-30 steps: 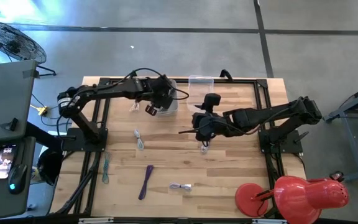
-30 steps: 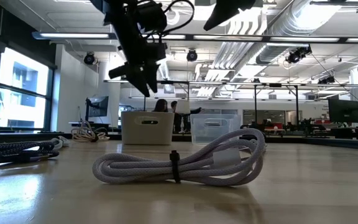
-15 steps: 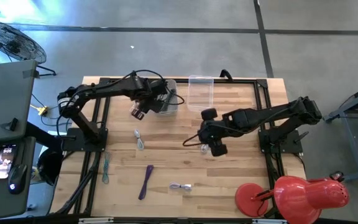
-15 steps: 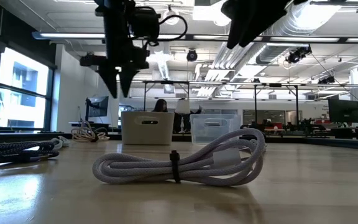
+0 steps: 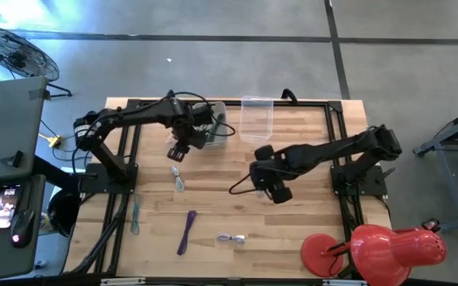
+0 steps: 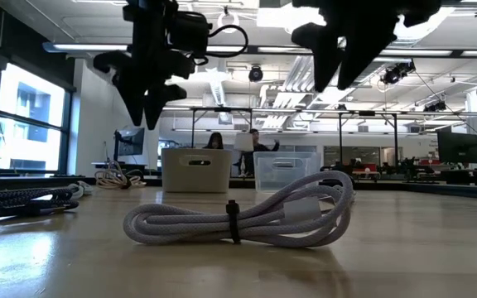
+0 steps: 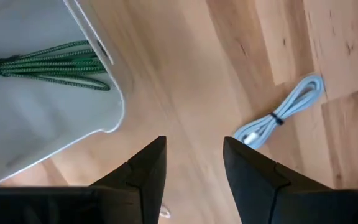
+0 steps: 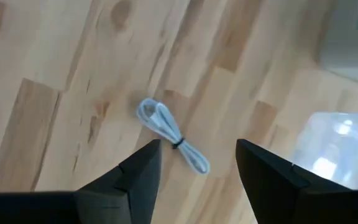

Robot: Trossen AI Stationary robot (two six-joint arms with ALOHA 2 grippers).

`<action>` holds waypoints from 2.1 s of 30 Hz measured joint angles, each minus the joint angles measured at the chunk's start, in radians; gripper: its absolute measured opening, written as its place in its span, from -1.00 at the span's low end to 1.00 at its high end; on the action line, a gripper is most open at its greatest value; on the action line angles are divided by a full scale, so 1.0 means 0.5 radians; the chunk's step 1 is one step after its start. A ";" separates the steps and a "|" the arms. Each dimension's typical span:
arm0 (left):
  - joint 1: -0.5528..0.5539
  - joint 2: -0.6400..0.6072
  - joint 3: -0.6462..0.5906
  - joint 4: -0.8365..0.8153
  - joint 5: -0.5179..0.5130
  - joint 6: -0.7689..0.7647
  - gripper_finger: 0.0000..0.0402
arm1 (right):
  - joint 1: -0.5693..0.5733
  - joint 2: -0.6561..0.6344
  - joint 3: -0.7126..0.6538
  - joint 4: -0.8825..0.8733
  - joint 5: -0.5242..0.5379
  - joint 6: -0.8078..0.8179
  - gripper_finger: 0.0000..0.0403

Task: Pick & Place USB Port
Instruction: Put the white charger cable into the transparent bin

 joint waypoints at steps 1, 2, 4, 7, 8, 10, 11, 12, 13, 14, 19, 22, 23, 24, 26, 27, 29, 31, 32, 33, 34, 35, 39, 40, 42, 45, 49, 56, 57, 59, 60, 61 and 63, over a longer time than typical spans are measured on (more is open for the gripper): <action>-0.005 0.000 0.000 -0.003 0.002 -0.009 -0.23 | 0.001 0.027 0.000 -0.021 -0.012 -0.003 -0.01; -0.013 0.000 0.000 -0.008 0.006 -0.011 -0.23 | 0.001 0.053 0.000 -0.051 -0.028 -0.005 -0.01; -0.042 0.000 0.000 -0.010 0.020 -0.021 -0.23 | 0.002 0.092 0.000 -0.135 -0.046 -0.006 -0.01; -0.087 0.000 0.000 0.002 0.030 -0.039 -0.23 | -0.005 0.153 0.000 -0.213 -0.052 0.008 -0.01; -0.102 0.000 0.000 0.010 0.031 -0.039 -0.23 | -0.006 0.171 0.000 -0.218 -0.056 0.007 -0.01; -0.128 0.000 0.000 0.023 0.031 -0.039 -0.23 | -0.008 0.208 0.000 -0.204 -0.101 -0.024 -0.01; -0.138 0.000 0.000 0.024 0.028 -0.039 -0.23 | -0.009 0.230 0.000 -0.191 -0.133 -0.044 -0.01; -0.146 0.000 0.000 0.024 0.012 -0.039 -0.23 | -0.008 0.256 0.000 -0.180 -0.154 -0.061 -0.01; -0.153 0.000 0.000 0.024 -0.015 -0.039 -0.23 | -0.007 0.283 0.000 -0.175 -0.159 -0.072 -0.01; -0.161 0.000 -0.001 0.023 -0.043 -0.035 -0.23 | -0.007 0.310 0.000 -0.176 -0.164 -0.075 -0.01; -0.158 0.000 -0.001 -0.093 -0.070 -0.022 -0.23 | -0.007 0.406 0.000 -0.191 -0.187 -0.079 -0.01; -0.158 0.000 -0.002 -0.244 -0.089 -0.064 -0.23 | -0.011 0.434 0.000 -0.192 -0.183 -0.106 -0.01; -0.158 0.000 -0.002 -0.288 -0.094 -0.077 -0.23 | -0.013 0.437 0.000 -0.190 -0.176 -0.118 -0.01; -0.159 0.000 -0.002 -0.332 -0.097 -0.098 -0.23 | -0.014 0.439 0.000 -0.189 -0.174 -0.124 -0.01; -0.159 -0.016 -0.004 -0.421 -0.097 -0.126 -0.23 | -0.024 0.440 0.000 -0.186 -0.174 -0.126 -0.01; -0.159 -0.028 -0.004 -0.458 -0.096 -0.141 -0.23 | -0.028 0.440 0.000 -0.184 -0.174 -0.121 -0.01; -0.158 -0.070 -0.012 -0.535 -0.066 -0.169 -0.23 | -0.035 0.440 0.000 -0.191 -0.173 -0.099 -0.01; -0.159 -0.140 -0.026 -0.599 -0.064 -0.196 -0.23 | -0.040 0.440 0.000 -0.192 -0.174 -0.078 -0.01; -0.159 -0.191 -0.039 -0.608 -0.067 -0.224 -0.23 | -0.040 0.440 0.000 -0.189 -0.177 -0.076 -0.01; -0.159 -0.244 -0.053 -0.620 -0.068 -0.259 -0.23 | -0.040 0.440 0.000 -0.186 -0.178 -0.077 -0.01; -0.159 -0.301 -0.075 -0.631 -0.068 -0.287 -0.23 | -0.039 0.440 0.000 -0.180 -0.178 -0.078 -0.01; -0.159 -0.367 -0.103 -0.629 -0.070 -0.313 -0.23 | -0.039 0.440 0.000 -0.172 -0.177 -0.078 -0.01; -0.159 -0.647 -0.225 -0.576 -0.074 -0.400 -0.23 | -0.042 0.438 -0.047 -0.087 -0.147 -0.153 -0.01; -0.159 -0.717 -0.264 -0.530 -0.074 -0.411 -0.23 | -0.044 0.437 -0.086 -0.047 -0.128 -0.192 -0.01; -0.159 -0.862 -0.352 -0.421 -0.074 -0.420 -0.23 | -0.057 0.438 -0.179 0.024 -0.110 -0.266 -0.01; -0.159 -1.068 -0.497 -0.273 -0.024 -0.418 -0.23 | -0.080 0.438 -0.322 0.172 -0.066 -0.344 -0.01; -0.159 -1.305 -0.695 -0.061 -0.005 -0.408 -0.23 | -0.096 0.439 -0.402 0.217 0.138 -0.363 -0.01; -0.159 -1.643 -1.060 0.529 0.098 -0.312 -0.23 | -0.106 0.439 -0.407 0.351 0.120 -0.361 -0.01; -0.159 -1.679 -1.107 0.611 0.111 -0.305 -0.23 | -0.105 0.439 -0.407 0.360 0.099 -0.362 -0.01; -0.159 -1.710 -1.138 0.686 0.104 -0.300 -0.23 | -0.106 0.439 -0.407 0.387 0.065 -0.362 -0.01; -0.159 -1.714 -1.138 0.708 0.097 -0.302 -0.23 | -0.106 0.439 -0.407 0.400 0.055 -0.363 -0.01; -0.159 -1.716 -1.138 0.723 0.090 -0.309 -0.23 | -0.105 0.438 -0.407 0.406 0.044 -0.362 -0.01; -0.158 -1.715 -1.138 0.757 0.105 -0.312 -0.23 | -0.106 0.438 -0.407 0.410 0.037 -0.350 -0.01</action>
